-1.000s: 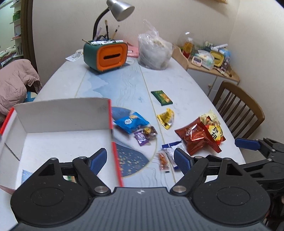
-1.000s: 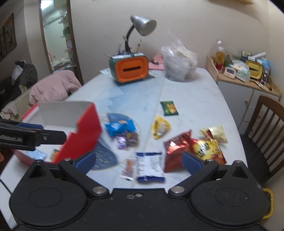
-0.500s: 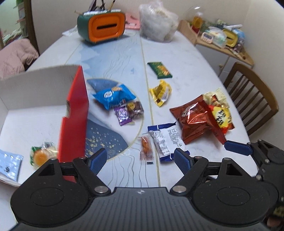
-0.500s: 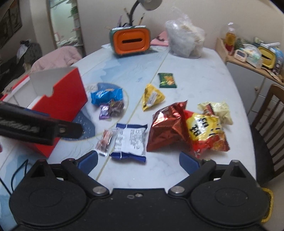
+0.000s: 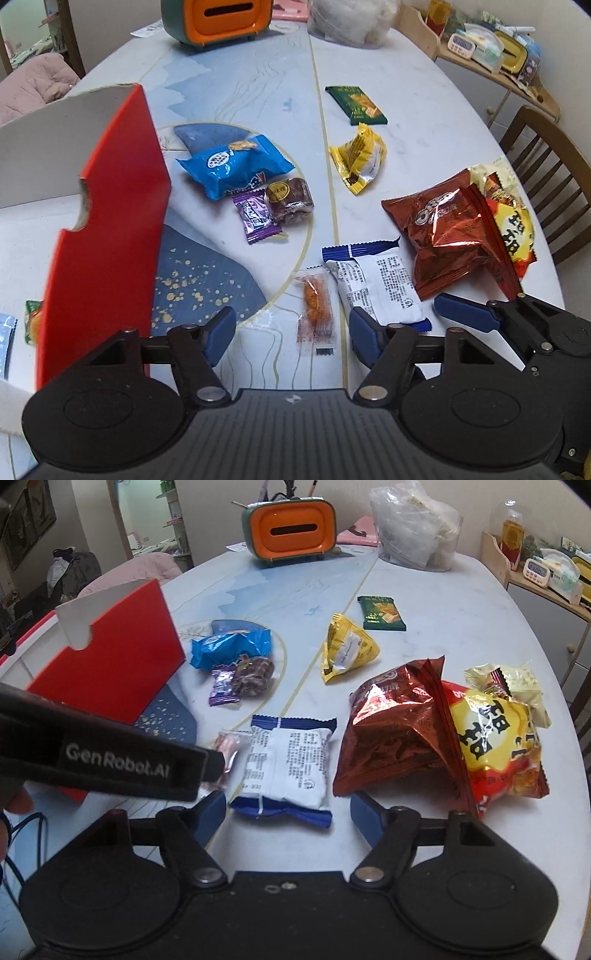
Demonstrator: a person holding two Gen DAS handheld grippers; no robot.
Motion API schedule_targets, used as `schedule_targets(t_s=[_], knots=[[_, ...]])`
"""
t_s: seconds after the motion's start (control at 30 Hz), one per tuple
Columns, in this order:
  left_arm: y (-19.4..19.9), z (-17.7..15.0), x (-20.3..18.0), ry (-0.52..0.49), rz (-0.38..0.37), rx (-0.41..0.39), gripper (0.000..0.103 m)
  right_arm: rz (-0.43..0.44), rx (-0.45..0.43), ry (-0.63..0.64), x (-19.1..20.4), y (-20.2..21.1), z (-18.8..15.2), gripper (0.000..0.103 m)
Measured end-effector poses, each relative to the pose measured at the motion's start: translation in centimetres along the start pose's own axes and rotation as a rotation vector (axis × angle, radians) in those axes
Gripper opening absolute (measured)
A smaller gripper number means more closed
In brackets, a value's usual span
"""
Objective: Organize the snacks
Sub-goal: 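Grasp the small orange-filled clear packet with the left tool while the right grasps the white biscuit packet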
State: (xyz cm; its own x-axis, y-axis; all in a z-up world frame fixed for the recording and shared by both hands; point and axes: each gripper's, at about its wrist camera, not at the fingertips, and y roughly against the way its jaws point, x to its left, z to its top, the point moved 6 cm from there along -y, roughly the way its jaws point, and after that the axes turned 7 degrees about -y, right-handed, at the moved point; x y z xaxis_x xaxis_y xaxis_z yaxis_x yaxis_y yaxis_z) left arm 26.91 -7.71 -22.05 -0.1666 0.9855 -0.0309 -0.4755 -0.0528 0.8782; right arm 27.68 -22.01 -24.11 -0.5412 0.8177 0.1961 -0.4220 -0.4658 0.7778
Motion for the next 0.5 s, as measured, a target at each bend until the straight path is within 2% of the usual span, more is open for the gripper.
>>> schedule_targets(t_s=[0.17,0.4,0.5], knots=[[-1.3,0.1,0.1,0.000,-0.012,0.029,0.056,-0.002,-0.009,-0.005,-0.1,-0.7,0.2,0.070],[-2.1,0.5,-0.4,-0.033,-0.031,0.024,0.049,-0.018,-0.025,0.002,0.1,-1.0,0.5,0.063],[-2.2,0.8,-0.7,-0.053,-0.038,0.018,0.039,-0.012,-0.028,-0.007,-0.1,-1.0,0.6,0.061]])
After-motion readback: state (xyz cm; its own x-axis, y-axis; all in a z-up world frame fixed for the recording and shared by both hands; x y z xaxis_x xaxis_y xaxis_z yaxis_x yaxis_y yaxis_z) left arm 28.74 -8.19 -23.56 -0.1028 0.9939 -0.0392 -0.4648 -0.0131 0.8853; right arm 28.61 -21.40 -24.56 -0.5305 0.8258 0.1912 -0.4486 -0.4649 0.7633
